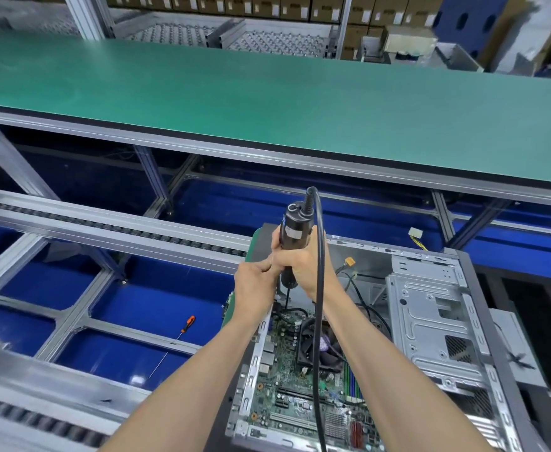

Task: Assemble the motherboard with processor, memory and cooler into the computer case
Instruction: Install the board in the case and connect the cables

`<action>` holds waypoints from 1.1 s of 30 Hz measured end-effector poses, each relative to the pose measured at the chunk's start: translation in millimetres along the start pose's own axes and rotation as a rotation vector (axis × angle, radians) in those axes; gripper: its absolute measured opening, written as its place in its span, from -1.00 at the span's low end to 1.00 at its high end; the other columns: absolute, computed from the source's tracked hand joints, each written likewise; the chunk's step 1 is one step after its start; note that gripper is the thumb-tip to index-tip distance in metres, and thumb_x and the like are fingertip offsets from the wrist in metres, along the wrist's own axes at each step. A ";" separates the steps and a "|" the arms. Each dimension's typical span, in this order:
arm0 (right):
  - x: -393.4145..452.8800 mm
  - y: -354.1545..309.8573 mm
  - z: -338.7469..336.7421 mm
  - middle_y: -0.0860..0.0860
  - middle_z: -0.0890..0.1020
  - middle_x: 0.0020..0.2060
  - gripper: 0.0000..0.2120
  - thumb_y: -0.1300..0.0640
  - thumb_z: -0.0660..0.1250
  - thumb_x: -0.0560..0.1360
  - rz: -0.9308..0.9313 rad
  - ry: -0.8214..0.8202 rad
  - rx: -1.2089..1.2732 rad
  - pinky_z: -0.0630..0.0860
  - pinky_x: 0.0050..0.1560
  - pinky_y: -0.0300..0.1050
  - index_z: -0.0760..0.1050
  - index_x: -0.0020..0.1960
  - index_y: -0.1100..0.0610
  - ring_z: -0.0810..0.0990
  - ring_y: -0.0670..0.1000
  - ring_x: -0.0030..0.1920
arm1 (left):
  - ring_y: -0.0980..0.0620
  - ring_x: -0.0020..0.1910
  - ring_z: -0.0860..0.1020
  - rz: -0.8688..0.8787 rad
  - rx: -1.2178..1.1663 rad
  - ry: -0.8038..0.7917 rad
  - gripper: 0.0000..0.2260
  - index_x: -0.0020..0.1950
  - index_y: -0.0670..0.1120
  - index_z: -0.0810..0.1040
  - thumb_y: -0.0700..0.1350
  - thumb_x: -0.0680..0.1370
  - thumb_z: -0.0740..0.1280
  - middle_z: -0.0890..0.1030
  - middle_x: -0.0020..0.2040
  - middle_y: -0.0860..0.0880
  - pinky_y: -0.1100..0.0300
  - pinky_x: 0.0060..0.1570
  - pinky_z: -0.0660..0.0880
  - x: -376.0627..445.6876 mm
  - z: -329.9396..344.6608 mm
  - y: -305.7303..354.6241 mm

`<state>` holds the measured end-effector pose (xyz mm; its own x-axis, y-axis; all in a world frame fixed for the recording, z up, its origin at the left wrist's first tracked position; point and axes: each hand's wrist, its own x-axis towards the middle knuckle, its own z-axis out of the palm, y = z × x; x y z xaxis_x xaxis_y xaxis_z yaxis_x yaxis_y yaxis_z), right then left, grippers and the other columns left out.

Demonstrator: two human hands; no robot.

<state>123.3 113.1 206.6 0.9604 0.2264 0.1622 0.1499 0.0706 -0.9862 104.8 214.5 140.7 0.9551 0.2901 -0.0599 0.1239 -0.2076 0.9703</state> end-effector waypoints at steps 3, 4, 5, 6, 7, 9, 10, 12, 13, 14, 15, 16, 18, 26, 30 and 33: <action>-0.3 0.0 -1.7 0.28 0.48 -0.38 -0.82 0.38 0.38 0.16 -0.021 0.020 -0.005 0.44 -0.29 0.04 0.50 -0.24 0.32 0.48 0.17 -0.34 | 0.14 -0.61 0.19 -0.013 -0.004 -0.012 -0.80 -0.26 0.03 0.64 -0.10 0.57 0.39 0.33 -0.64 0.15 0.36 -0.59 0.14 -0.4 -1.4 -0.5; -0.8 0.2 -4.0 0.23 0.50 -0.40 -0.81 0.40 0.38 0.17 -0.036 0.027 -0.002 0.44 -0.29 0.00 0.53 -0.22 0.31 0.48 0.14 -0.36 | 0.11 -0.56 0.18 -0.028 -0.022 -0.021 -0.77 -0.27 0.01 0.71 -0.04 0.57 0.39 0.34 -0.60 0.11 0.32 -0.57 0.15 -0.8 -2.4 0.2; -1.8 0.0 -7.1 0.14 0.52 -0.43 -0.80 0.43 0.39 0.17 -0.056 0.033 0.006 0.45 -0.31 -0.07 0.55 -0.20 0.31 0.49 0.10 -0.37 | 0.06 -0.51 0.18 -0.043 -0.050 -0.037 -0.80 -0.18 0.02 0.75 0.03 0.57 0.40 0.33 -0.56 0.03 0.27 -0.56 0.15 -1.0 -3.0 0.2; -3.6 -0.3 -10.7 0.05 0.54 -0.44 -0.78 0.47 0.40 0.19 -0.075 0.040 0.016 0.46 -0.33 -0.13 0.57 -0.18 0.31 0.50 0.05 -0.40 | 0.04 -0.49 0.16 -0.051 -0.080 -0.051 -0.79 -0.05 0.02 0.76 0.09 0.57 0.40 0.31 -0.53 -0.01 0.25 -0.56 0.14 -2.2 -3.9 1.4; -6.7 -0.6 -14.6 0.02 0.55 -0.44 -0.77 0.49 0.41 0.20 -0.089 0.053 0.029 0.46 -0.34 -0.17 0.59 -0.17 0.30 0.50 0.01 -0.43 | 0.05 -0.50 0.14 -0.051 -0.098 -0.058 -0.75 0.07 0.01 0.74 0.13 0.56 0.40 0.30 -0.54 -0.02 0.26 -0.56 0.13 -2.3 -4.1 0.5; -15.1 -1.6 -23.4 0.05 0.54 -0.46 -0.79 0.41 0.45 0.20 -0.101 0.110 0.071 0.46 -0.35 -0.16 0.61 -0.17 0.27 0.48 0.00 -0.47 | 0.14 -0.56 0.12 -0.042 -0.098 -0.045 -0.69 0.22 -0.05 0.68 0.10 0.57 0.41 0.56 -0.52 -0.04 0.32 -0.59 0.15 -2.1 -3.8 -0.6; -19.9 -2.4 -28.5 0.06 0.52 -0.47 -0.80 0.36 0.46 0.19 -0.105 0.163 0.096 0.45 -0.35 -0.15 0.62 -0.19 0.23 0.46 0.02 -0.48 | 0.18 -0.59 0.14 -0.031 -0.071 -0.027 -0.68 0.24 -0.09 0.67 0.07 0.57 0.41 0.69 -0.24 -0.12 0.36 -0.59 0.17 -2.0 -3.4 -0.6; -28.5 -4.7 -40.2 0.08 0.50 -0.49 -0.82 0.35 0.44 0.18 -0.114 0.294 0.151 0.43 -0.36 -0.13 0.62 -0.23 0.18 0.41 0.05 -0.49 | 0.23 -0.61 0.20 -0.029 0.013 -0.005 -0.69 0.23 -0.11 0.66 0.04 0.58 0.40 0.58 0.11 -0.21 0.40 -0.56 0.24 -1.0 -3.0 -1.0; -32.7 -7.0 -46.8 0.09 0.49 -0.50 -0.82 0.37 0.42 0.18 -0.121 0.357 0.191 0.43 -0.37 -0.12 0.61 -0.25 0.17 0.40 0.05 -0.50 | 0.25 -0.61 0.25 -0.025 0.051 -0.004 -0.69 0.23 -0.10 0.66 0.04 0.58 0.40 0.60 0.17 -0.17 0.39 -0.53 0.28 -0.3 -3.0 0.5; -37.1 -10.2 -53.8 0.09 0.47 -0.50 -0.82 0.39 0.40 0.19 -0.129 0.415 0.248 0.42 -0.36 -0.12 0.61 -0.27 0.17 0.39 0.05 -0.50 | 0.26 -0.59 0.32 -0.016 0.086 -0.005 -0.69 0.23 -0.08 0.66 0.06 0.57 0.40 0.64 0.17 -0.11 0.37 -0.49 0.34 -0.4 -3.2 2.4; -41.8 -14.4 -60.9 0.08 0.46 -0.50 -0.81 0.40 0.38 0.20 -0.137 0.462 0.323 0.41 -0.35 -0.11 0.60 -0.28 0.16 0.38 0.05 -0.50 | 0.25 -0.53 0.43 -0.014 0.124 -0.001 -0.70 0.21 -0.03 0.68 0.07 0.56 0.40 0.70 0.10 -0.03 0.33 -0.43 0.42 -0.9 -3.2 3.6; -46.3 -18.9 -67.8 0.07 0.44 -0.51 -0.81 0.42 0.35 0.21 -0.143 0.501 0.407 0.40 -0.34 -0.10 0.59 -0.28 0.17 0.37 0.05 -0.50 | 0.19 -0.43 0.53 0.000 0.173 0.021 -0.75 0.13 0.04 0.72 0.10 0.54 0.40 0.74 -0.03 0.04 0.26 -0.32 0.51 -1.6 -3.9 5.8; -55.6 -27.9 -81.1 0.06 0.42 -0.52 -0.80 0.43 0.30 0.25 -0.146 0.557 0.559 0.45 -0.34 -0.10 0.56 -0.27 0.17 0.37 0.03 -0.53 | 0.09 -0.41 0.47 0.015 0.195 0.086 -0.79 -0.28 0.12 0.69 0.15 0.49 0.37 0.62 -0.36 0.11 0.21 -0.26 0.49 -3.1 -7.1 12.3; -82.5 -50.1 -111.6 -0.02 0.35 -0.54 -0.78 0.42 0.09 0.44 -0.140 0.688 0.887 0.29 -0.31 -0.16 0.42 -0.15 0.16 0.32 -0.06 -0.52 | 0.15 -0.58 0.11 -0.491 -1.030 -0.061 -0.67 -0.26 -0.14 0.45 -0.08 0.68 0.23 0.18 -0.48 0.08 0.29 -0.60 0.04 -13.1 -12.5 32.9; -91.0 -57.3 -116.5 -0.04 0.35 -0.51 -0.85 0.34 0.20 0.30 -0.153 0.711 1.021 0.37 -0.30 -0.18 0.43 -0.18 0.15 0.31 -0.06 -0.51 | 0.12 -0.43 0.41 -0.515 -1.337 -0.135 -0.82 -0.05 -0.23 0.54 -0.16 0.66 0.23 0.45 -0.31 -0.01 0.30 -0.39 0.49 -24.0 -16.0 38.4; -94.3 -60.3 -118.4 -0.05 0.35 -0.48 -0.83 0.36 0.16 0.38 -0.162 0.727 1.121 0.44 -0.32 -0.21 0.46 -0.20 0.14 0.32 -0.05 -0.50 | -0.09 0.02 0.67 -0.419 -1.351 -0.247 -0.73 0.24 -0.31 0.57 -0.28 0.57 0.28 0.67 0.06 -0.17 0.01 0.23 0.55 -30.7 -19.4 39.3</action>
<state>51.5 -27.6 246.7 0.9087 -0.3982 -0.1257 0.3370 0.8771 -0.3423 75.1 215.6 185.2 0.9517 -0.0893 -0.2938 0.1908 0.9216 0.3380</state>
